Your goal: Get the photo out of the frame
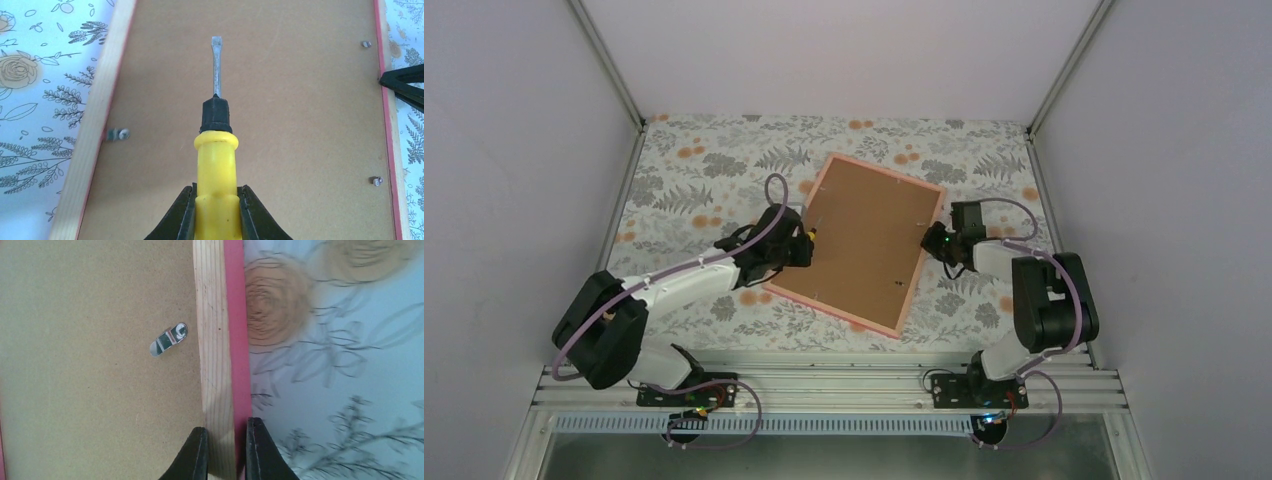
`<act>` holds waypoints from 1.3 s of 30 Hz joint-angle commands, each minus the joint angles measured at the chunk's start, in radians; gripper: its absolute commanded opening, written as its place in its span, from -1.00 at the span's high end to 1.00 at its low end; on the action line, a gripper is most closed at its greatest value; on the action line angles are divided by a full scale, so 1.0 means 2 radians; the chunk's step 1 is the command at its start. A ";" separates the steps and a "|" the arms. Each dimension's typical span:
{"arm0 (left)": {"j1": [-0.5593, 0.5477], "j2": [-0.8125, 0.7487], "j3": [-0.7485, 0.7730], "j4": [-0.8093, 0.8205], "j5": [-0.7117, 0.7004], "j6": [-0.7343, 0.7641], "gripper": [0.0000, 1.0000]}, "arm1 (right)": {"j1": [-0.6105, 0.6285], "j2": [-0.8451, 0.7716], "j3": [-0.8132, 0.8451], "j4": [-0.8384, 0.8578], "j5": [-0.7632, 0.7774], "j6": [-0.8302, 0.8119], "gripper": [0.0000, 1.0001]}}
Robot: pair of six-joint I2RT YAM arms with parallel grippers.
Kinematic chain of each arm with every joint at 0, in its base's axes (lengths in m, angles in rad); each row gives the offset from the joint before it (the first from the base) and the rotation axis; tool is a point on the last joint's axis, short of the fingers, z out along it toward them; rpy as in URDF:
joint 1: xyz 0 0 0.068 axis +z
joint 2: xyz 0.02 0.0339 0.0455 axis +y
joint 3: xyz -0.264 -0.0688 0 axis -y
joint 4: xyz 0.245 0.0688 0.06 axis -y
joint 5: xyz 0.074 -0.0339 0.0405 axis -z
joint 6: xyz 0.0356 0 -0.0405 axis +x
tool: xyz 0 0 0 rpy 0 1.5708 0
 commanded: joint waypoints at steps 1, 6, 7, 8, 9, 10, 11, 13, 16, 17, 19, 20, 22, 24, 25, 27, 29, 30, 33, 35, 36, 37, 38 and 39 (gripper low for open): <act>0.003 -0.027 -0.013 0.005 -0.005 -0.010 0.95 | -0.013 -0.027 -0.012 0.004 0.004 0.039 0.90; 0.003 -0.044 -0.022 0.003 0.002 -0.012 0.95 | -0.012 -0.037 -0.019 -0.013 -0.024 0.020 0.56; 0.003 -0.046 -0.022 0.002 0.005 -0.012 0.95 | -0.012 -0.042 -0.021 -0.020 -0.028 0.014 0.48; 0.003 -0.048 -0.022 0.001 0.007 -0.012 0.95 | -0.012 -0.047 -0.023 -0.027 -0.031 0.007 0.42; 0.003 -0.050 -0.022 0.000 0.011 -0.012 0.95 | -0.012 -0.053 -0.024 -0.037 -0.033 -0.004 0.36; 0.003 -0.052 -0.023 0.001 0.013 -0.013 0.95 | -0.012 -0.057 -0.024 -0.048 -0.037 -0.013 0.32; 0.003 -0.055 -0.024 0.001 0.014 -0.014 0.95 | -0.012 -0.064 -0.025 -0.057 -0.040 -0.020 0.29; 0.003 -0.061 -0.025 0.001 0.016 -0.015 0.95 | -0.012 -0.078 -0.031 -0.077 -0.049 -0.034 0.21; 0.003 -0.067 -0.026 0.000 0.016 -0.015 0.95 | -0.010 -0.101 -0.047 -0.103 -0.057 -0.054 0.11; 0.003 -0.069 -0.026 0.000 0.016 -0.016 0.95 | -0.008 -0.109 -0.054 -0.111 -0.061 -0.060 0.09; 0.003 -0.071 -0.026 -0.001 0.018 -0.017 0.95 | -0.004 -0.125 -0.067 -0.124 -0.072 -0.071 0.04; 0.003 -0.071 -0.027 0.000 0.020 -0.018 0.95 | 0.000 -0.134 -0.074 -0.131 -0.078 -0.075 0.02; 0.003 -0.072 -0.030 0.001 0.023 -0.019 0.95 | 0.013 -0.154 -0.086 -0.141 -0.087 -0.078 -0.03; 0.003 -0.073 -0.031 0.003 0.026 -0.020 0.95 | 0.026 -0.175 -0.093 -0.153 -0.093 -0.080 -0.09; 0.003 -0.073 -0.032 0.003 0.027 -0.020 0.95 | 0.034 -0.181 -0.096 -0.159 -0.096 -0.080 -0.12; 0.003 -0.073 -0.033 0.006 0.031 -0.020 0.95 | 0.048 -0.193 -0.099 -0.169 -0.100 -0.080 -0.16; 0.003 -0.074 -0.034 0.009 0.033 -0.021 0.95 | 0.062 -0.201 -0.103 -0.177 -0.100 -0.079 -0.18; 0.003 -0.074 -0.034 0.011 0.034 -0.021 0.95 | 0.067 -0.205 -0.106 -0.180 -0.100 -0.079 -0.18; 0.003 -0.073 -0.037 0.016 0.036 -0.023 0.95 | 0.082 -0.212 -0.123 -0.176 -0.102 -0.075 -0.19; 0.003 -0.072 -0.038 0.020 0.038 -0.023 0.95 | 0.093 -0.213 -0.136 -0.171 -0.104 -0.070 -0.19; 0.003 -0.071 -0.039 0.020 0.039 -0.024 0.95 | 0.099 -0.213 -0.141 -0.166 -0.106 -0.066 -0.19; 0.003 -0.071 -0.040 0.021 0.040 -0.024 0.95 | 0.105 -0.212 -0.144 -0.162 -0.109 -0.063 -0.19; 0.003 -0.071 -0.040 0.022 0.041 -0.024 0.95 | 0.112 -0.213 -0.146 -0.158 -0.112 -0.060 -0.19; 0.003 -0.071 -0.041 0.022 0.040 -0.024 0.95 | 0.120 -0.212 -0.148 -0.155 -0.115 -0.058 -0.18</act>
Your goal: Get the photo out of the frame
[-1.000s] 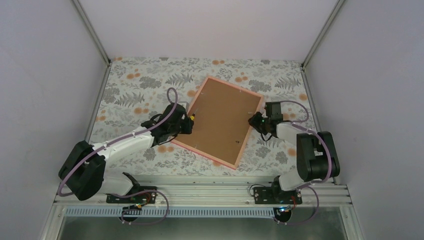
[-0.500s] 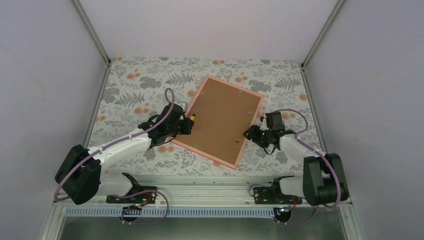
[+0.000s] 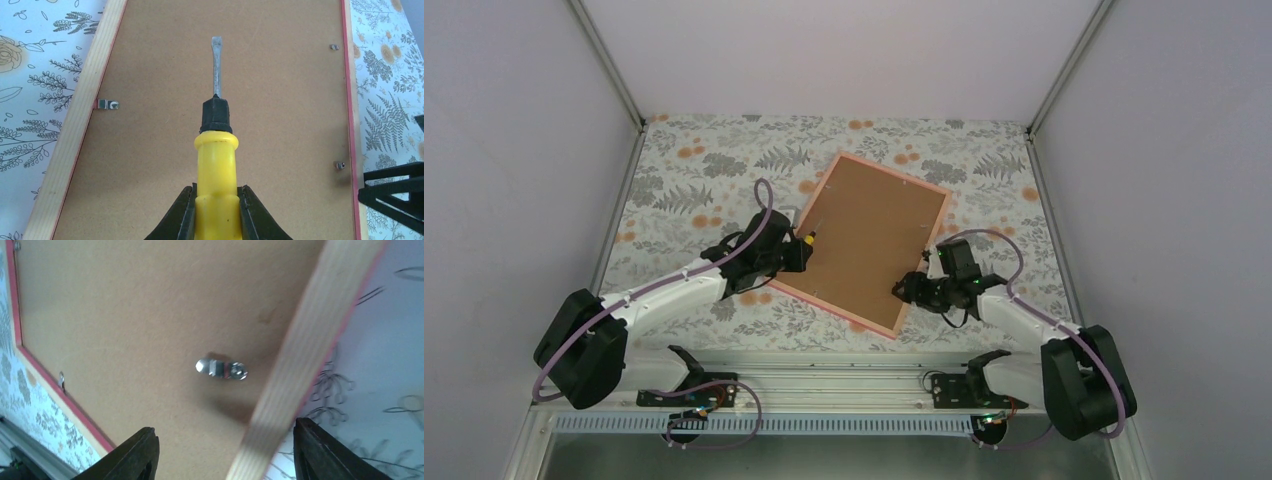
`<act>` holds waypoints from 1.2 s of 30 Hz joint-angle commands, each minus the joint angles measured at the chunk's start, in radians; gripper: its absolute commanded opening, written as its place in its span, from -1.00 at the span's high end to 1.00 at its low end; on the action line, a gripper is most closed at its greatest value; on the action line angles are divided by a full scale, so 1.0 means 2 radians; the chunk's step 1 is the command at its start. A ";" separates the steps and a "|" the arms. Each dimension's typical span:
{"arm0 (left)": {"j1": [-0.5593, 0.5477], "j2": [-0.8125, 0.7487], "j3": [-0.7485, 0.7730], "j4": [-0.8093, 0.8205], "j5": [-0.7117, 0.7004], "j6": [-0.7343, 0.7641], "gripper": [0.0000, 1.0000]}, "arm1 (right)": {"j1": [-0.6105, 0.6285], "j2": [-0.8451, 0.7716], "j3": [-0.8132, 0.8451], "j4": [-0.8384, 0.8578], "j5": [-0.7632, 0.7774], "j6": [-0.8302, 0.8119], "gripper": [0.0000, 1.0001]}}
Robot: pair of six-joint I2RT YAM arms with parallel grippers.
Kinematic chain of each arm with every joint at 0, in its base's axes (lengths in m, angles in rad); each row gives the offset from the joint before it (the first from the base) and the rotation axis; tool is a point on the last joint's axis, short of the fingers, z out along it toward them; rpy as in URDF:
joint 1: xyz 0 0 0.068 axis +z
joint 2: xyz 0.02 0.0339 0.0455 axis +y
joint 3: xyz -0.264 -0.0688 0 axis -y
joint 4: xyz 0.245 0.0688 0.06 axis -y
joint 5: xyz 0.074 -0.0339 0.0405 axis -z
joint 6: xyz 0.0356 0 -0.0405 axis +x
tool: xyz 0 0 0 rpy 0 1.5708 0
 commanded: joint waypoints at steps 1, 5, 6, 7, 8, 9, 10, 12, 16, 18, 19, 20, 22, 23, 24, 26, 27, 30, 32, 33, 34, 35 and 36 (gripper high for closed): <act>0.002 -0.008 -0.006 0.019 0.010 -0.008 0.95 | 0.032 0.001 -0.018 0.000 -0.019 0.013 -0.18; 0.002 -0.006 -0.005 0.021 0.011 -0.008 0.95 | 0.063 -0.003 -0.018 0.012 -0.021 0.027 -0.19; 0.002 -0.005 -0.005 0.022 0.010 -0.008 0.95 | 0.071 -0.002 -0.017 0.017 -0.023 0.031 -0.19; 0.002 -0.004 -0.005 0.023 0.011 -0.009 0.95 | 0.082 -0.001 -0.015 0.021 -0.023 0.036 -0.19; 0.002 -0.004 -0.006 0.024 0.011 -0.009 0.95 | 0.092 0.002 -0.013 0.026 -0.023 0.040 -0.19; 0.003 -0.004 -0.006 0.024 0.011 -0.009 0.95 | 0.101 0.006 -0.010 0.031 -0.023 0.044 -0.19; 0.003 -0.005 -0.008 0.024 0.011 -0.009 0.95 | 0.112 0.011 -0.006 0.036 -0.022 0.048 -0.20; 0.002 -0.005 -0.009 0.024 0.010 -0.009 0.95 | 0.132 0.025 0.005 0.048 -0.019 0.054 -0.20; 0.002 -0.010 -0.012 0.024 0.007 -0.008 0.95 | 0.178 0.070 0.037 0.072 -0.004 0.065 -0.21; 0.003 -0.013 -0.014 0.022 0.005 -0.008 0.95 | 0.201 0.100 0.058 0.088 -0.001 0.069 -0.21; 0.004 -0.016 -0.016 0.022 0.004 -0.008 0.95 | 0.210 0.116 0.068 0.094 0.001 0.072 -0.21; 0.005 -0.017 -0.017 0.022 0.002 -0.008 0.95 | 0.221 0.132 0.079 0.101 0.004 0.073 -0.21; 0.007 -0.020 -0.021 0.020 -0.001 -0.007 0.95 | 0.242 0.166 0.106 0.109 0.014 0.073 -0.21; 0.008 -0.022 -0.022 0.019 -0.002 -0.007 0.95 | 0.253 0.184 0.119 0.112 0.018 0.072 -0.21; 0.010 -0.024 -0.024 0.017 -0.004 -0.007 0.95 | 0.262 0.202 0.134 0.116 0.022 0.071 -0.21; 0.015 -0.030 -0.029 0.016 -0.005 -0.007 0.95 | 0.276 0.232 0.161 0.122 0.023 0.067 -0.22; 0.018 -0.035 -0.032 0.015 -0.007 -0.007 0.95 | 0.281 0.245 0.176 0.123 0.023 0.064 -0.22; 0.030 -0.051 -0.042 0.012 -0.007 -0.007 0.95 | 0.288 0.288 0.213 0.115 0.028 0.052 -0.22; 0.037 -0.059 -0.046 0.009 -0.006 -0.005 0.95 | 0.288 0.300 0.234 0.109 0.029 0.043 -0.22; 0.042 -0.063 -0.048 0.007 -0.007 -0.005 0.95 | 0.288 0.303 0.241 0.105 0.029 0.037 -0.22; 0.046 -0.066 -0.050 0.006 -0.006 -0.004 0.95 | 0.288 0.304 0.248 0.101 0.026 0.028 -0.22; 0.049 -0.069 -0.053 0.005 -0.006 -0.003 0.95 | 0.288 0.304 0.253 0.095 0.025 0.019 -0.23; 0.052 -0.072 -0.054 0.005 -0.005 -0.003 0.95 | 0.288 0.301 0.257 0.089 0.025 0.010 -0.24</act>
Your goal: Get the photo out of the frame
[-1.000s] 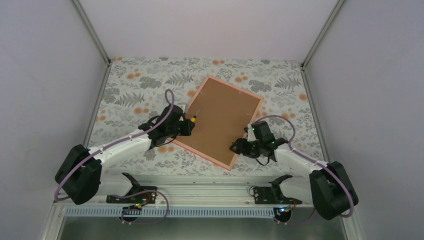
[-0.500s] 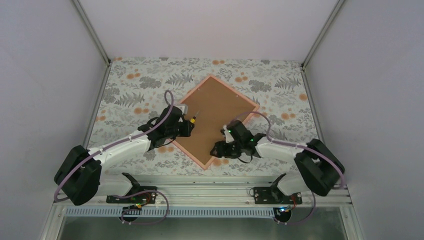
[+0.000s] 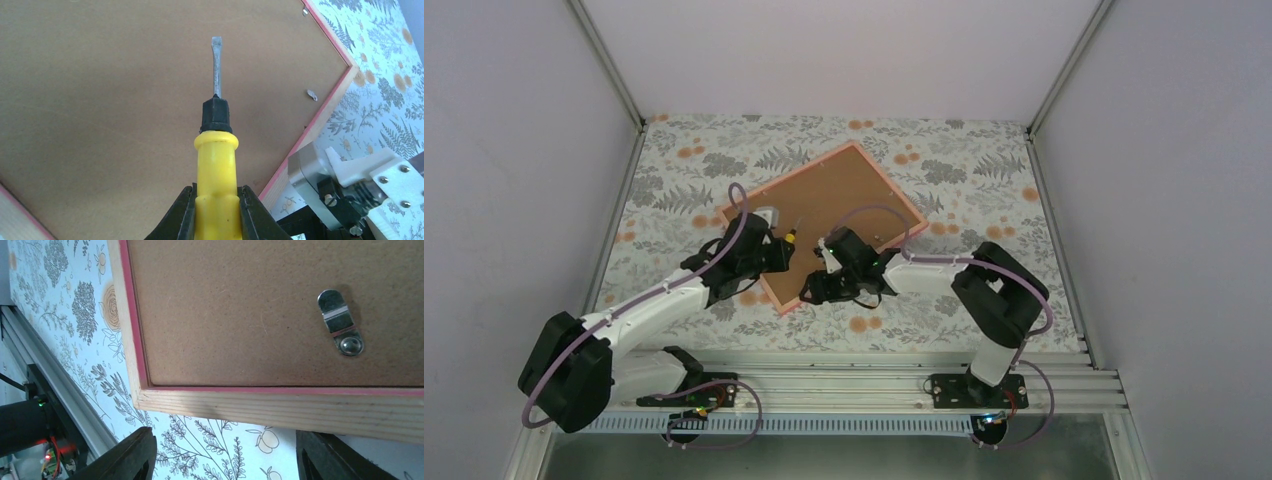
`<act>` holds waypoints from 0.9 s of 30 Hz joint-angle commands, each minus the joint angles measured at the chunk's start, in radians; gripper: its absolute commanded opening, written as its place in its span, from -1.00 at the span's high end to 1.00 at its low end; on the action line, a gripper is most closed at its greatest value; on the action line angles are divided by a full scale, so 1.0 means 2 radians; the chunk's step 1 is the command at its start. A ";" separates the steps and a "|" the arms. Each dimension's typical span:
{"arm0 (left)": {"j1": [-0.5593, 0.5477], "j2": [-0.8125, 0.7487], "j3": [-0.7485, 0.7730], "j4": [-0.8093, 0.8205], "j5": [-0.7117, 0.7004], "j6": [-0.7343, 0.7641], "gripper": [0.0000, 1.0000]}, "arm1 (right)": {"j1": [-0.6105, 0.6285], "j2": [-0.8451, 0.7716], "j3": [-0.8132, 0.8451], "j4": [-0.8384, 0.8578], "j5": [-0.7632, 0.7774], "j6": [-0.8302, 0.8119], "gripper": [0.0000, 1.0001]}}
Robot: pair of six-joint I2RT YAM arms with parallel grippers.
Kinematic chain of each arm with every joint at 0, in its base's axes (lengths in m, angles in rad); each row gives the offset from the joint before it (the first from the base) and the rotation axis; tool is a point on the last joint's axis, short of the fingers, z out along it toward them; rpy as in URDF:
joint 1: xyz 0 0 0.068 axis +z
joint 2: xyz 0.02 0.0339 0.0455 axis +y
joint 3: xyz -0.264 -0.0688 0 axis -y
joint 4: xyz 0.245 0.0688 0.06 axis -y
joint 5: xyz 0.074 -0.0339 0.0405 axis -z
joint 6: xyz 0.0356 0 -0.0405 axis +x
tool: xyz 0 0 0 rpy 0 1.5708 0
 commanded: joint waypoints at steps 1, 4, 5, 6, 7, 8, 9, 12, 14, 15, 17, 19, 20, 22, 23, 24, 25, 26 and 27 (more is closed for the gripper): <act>0.015 -0.019 -0.009 -0.002 -0.001 0.005 0.95 | 0.001 0.002 0.024 -0.033 0.015 -0.049 -0.24; 0.021 -0.021 -0.011 -0.002 0.004 0.008 0.95 | -0.006 -0.022 0.033 -0.068 0.018 -0.073 -0.24; 0.023 -0.022 -0.011 -0.001 0.005 0.010 0.95 | -0.012 -0.032 0.037 -0.078 0.017 -0.080 -0.25; 0.024 -0.022 -0.012 0.001 0.006 0.010 0.95 | -0.018 -0.038 0.041 -0.090 0.018 -0.089 -0.25; 0.025 -0.023 -0.012 0.001 0.007 0.011 0.95 | -0.024 -0.057 0.046 -0.101 0.017 -0.097 -0.26; 0.026 -0.022 -0.013 0.003 0.007 0.011 0.95 | -0.033 -0.067 0.052 -0.112 0.017 -0.107 -0.27; 0.027 -0.022 -0.013 0.003 0.009 0.012 0.95 | -0.043 -0.073 0.058 -0.123 0.019 -0.117 -0.27; 0.028 -0.021 -0.012 0.003 0.012 0.015 0.95 | -0.087 -0.088 0.071 -0.143 0.027 -0.146 -0.28; 0.029 -0.020 -0.011 0.003 0.013 0.017 0.95 | -0.125 -0.089 0.082 -0.153 0.030 -0.166 -0.28; 0.029 -0.020 -0.011 0.002 0.013 0.017 0.95 | -0.150 -0.086 0.088 -0.156 0.034 -0.175 -0.29; 0.029 -0.021 -0.011 0.004 0.013 0.018 0.95 | -0.188 -0.076 0.101 -0.157 0.039 -0.193 -0.30; 0.030 -0.021 -0.010 0.005 0.015 0.020 0.95 | -0.225 -0.059 0.115 -0.154 0.031 -0.208 -0.30; 0.030 -0.020 -0.010 0.006 0.016 0.021 0.95 | -0.244 -0.052 0.121 -0.149 0.026 -0.214 -0.29; 0.030 -0.019 -0.008 0.008 0.020 0.022 0.95 | -0.278 -0.030 0.137 -0.137 0.009 -0.226 -0.29; 0.030 -0.019 -0.008 0.009 0.022 0.023 0.95 | -0.294 -0.019 0.146 -0.132 0.004 -0.229 -0.29; 0.030 -0.017 -0.007 0.010 0.024 0.024 0.95 | -0.307 -0.010 0.155 -0.127 0.000 -0.231 -0.29; 0.031 -0.015 -0.006 0.011 0.027 0.026 0.95 | -0.319 -0.001 0.163 -0.120 -0.004 -0.234 -0.29; 0.031 -0.014 -0.006 0.012 0.029 0.027 0.95 | -0.329 0.010 0.172 -0.116 -0.007 -0.236 -0.29; 0.030 -0.012 -0.006 0.014 0.032 0.028 0.95 | -0.337 0.021 0.183 -0.113 -0.009 -0.237 -0.29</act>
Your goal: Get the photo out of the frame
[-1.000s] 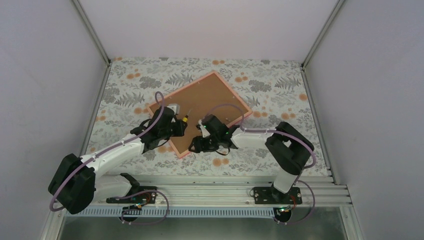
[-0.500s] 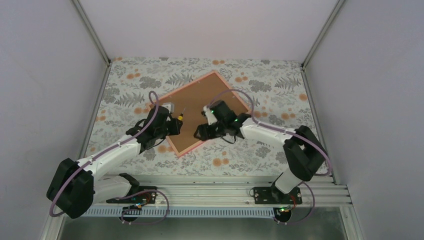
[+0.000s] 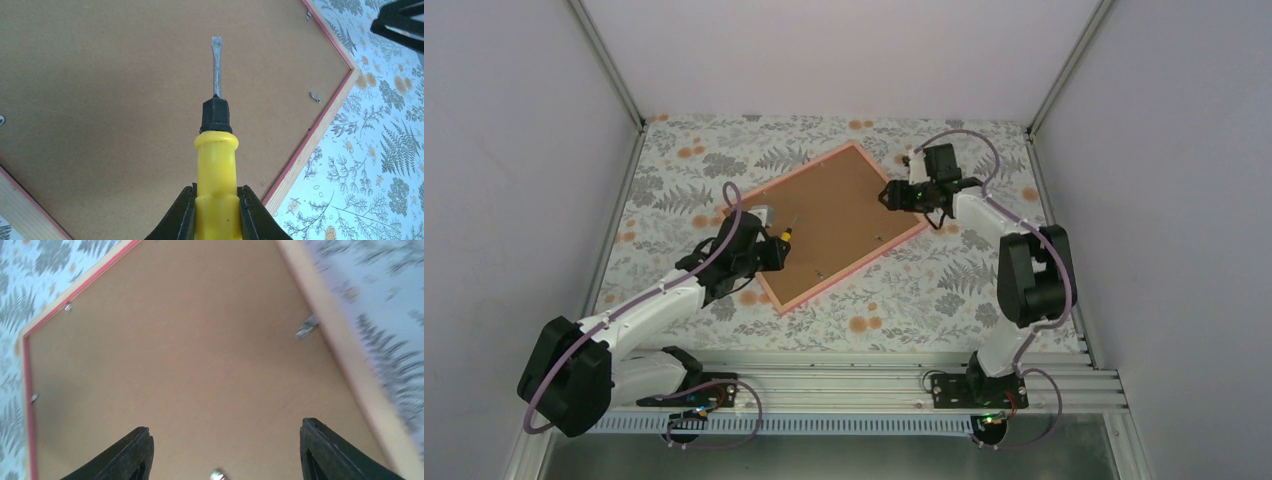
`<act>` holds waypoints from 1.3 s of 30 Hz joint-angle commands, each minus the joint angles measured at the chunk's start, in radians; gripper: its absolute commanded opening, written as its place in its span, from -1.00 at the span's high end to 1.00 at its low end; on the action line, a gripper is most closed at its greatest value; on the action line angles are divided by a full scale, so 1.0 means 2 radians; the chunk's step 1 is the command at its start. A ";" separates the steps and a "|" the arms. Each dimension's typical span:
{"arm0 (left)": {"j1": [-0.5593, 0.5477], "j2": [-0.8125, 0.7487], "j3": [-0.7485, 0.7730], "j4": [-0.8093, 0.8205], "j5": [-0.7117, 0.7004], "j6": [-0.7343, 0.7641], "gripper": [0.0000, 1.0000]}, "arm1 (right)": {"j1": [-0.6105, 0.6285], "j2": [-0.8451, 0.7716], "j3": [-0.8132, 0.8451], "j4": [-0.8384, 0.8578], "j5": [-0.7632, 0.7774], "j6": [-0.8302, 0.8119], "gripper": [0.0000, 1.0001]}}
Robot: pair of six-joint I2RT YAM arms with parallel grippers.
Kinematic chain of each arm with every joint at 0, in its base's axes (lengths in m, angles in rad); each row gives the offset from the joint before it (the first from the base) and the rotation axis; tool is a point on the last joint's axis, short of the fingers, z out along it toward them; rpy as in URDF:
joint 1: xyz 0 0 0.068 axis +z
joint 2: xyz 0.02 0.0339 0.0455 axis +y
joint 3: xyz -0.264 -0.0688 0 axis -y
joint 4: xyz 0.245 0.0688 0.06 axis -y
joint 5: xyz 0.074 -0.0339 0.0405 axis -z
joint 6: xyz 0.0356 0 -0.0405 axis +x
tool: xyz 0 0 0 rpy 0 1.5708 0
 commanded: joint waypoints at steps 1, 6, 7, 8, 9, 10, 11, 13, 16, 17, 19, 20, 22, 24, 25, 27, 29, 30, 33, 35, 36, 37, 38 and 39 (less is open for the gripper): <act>0.002 0.003 0.002 0.019 0.020 0.014 0.95 | -0.040 0.049 0.047 0.021 -0.025 -0.032 -0.29; 0.002 0.008 0.005 0.024 0.028 0.020 0.95 | -0.066 0.112 0.088 0.017 -0.014 -0.042 -0.30; 0.002 0.010 0.005 0.024 0.029 0.020 0.95 | -0.070 0.122 0.094 0.018 -0.013 -0.045 -0.30; 0.002 0.010 0.005 0.024 0.031 0.022 0.95 | -0.072 0.131 0.098 0.018 -0.013 -0.047 -0.30; 0.002 0.011 0.005 0.024 0.031 0.023 0.95 | -0.074 0.139 0.101 0.017 -0.012 -0.050 -0.30; 0.002 0.011 0.005 0.024 0.031 0.024 0.95 | -0.075 0.146 0.105 0.016 -0.012 -0.053 -0.30; 0.002 0.011 0.006 0.024 0.032 0.025 0.95 | -0.076 0.150 0.107 0.015 -0.013 -0.056 -0.30; 0.002 0.013 0.007 0.025 0.036 0.027 0.95 | -0.075 0.159 0.108 0.016 -0.014 -0.060 -0.30; 0.002 0.017 0.008 0.027 0.042 0.027 0.95 | -0.075 0.169 0.104 0.015 -0.023 -0.063 -0.29; 0.002 0.017 0.008 0.029 0.045 0.026 0.95 | -0.076 0.170 0.101 0.015 -0.025 -0.063 -0.29; 0.002 0.019 0.008 0.031 0.049 0.026 0.95 | -0.075 0.169 0.091 0.015 -0.031 -0.063 -0.28; 0.002 0.019 0.009 0.031 0.052 0.026 0.95 | -0.075 0.165 0.082 0.017 -0.035 -0.063 -0.28; 0.002 0.021 0.010 0.032 0.056 0.026 0.95 | -0.074 0.155 0.065 0.021 -0.041 -0.062 -0.28; 0.001 0.021 0.010 0.034 0.059 0.024 0.95 | -0.072 0.143 0.045 0.026 -0.045 -0.058 -0.28; 0.001 0.022 0.009 0.035 0.061 0.024 0.95 | -0.071 0.135 0.033 0.029 -0.046 -0.056 -0.28; 0.000 0.022 0.009 0.038 0.065 0.022 0.95 | -0.067 0.119 0.011 0.038 -0.053 -0.050 -0.27; -0.002 0.022 0.009 0.039 0.066 0.021 0.95 | -0.062 0.104 -0.009 0.043 -0.057 -0.045 -0.27; -0.004 0.022 0.010 0.039 0.067 0.020 0.95 | -0.059 0.096 -0.018 0.045 -0.056 -0.043 -0.27; -0.009 0.026 0.011 0.040 0.068 0.018 0.95 | -0.048 0.074 -0.043 0.048 -0.051 -0.037 -0.26; -0.014 0.028 0.011 0.041 0.069 0.017 0.95 | -0.041 0.062 -0.059 0.050 -0.053 -0.035 -0.26; -0.017 0.030 0.013 0.041 0.068 0.017 0.95 | -0.039 0.056 -0.066 0.052 -0.053 -0.032 -0.25; -0.019 0.032 0.014 0.041 0.069 0.017 0.95 | -0.035 0.050 -0.075 0.054 -0.054 -0.029 -0.25; -0.022 0.034 0.014 0.041 0.069 0.017 0.95 | -0.032 0.042 -0.085 0.058 -0.057 -0.025 -0.25; -0.025 0.036 0.016 0.042 0.069 0.016 0.95 | -0.028 0.037 -0.091 0.062 -0.060 -0.020 -0.25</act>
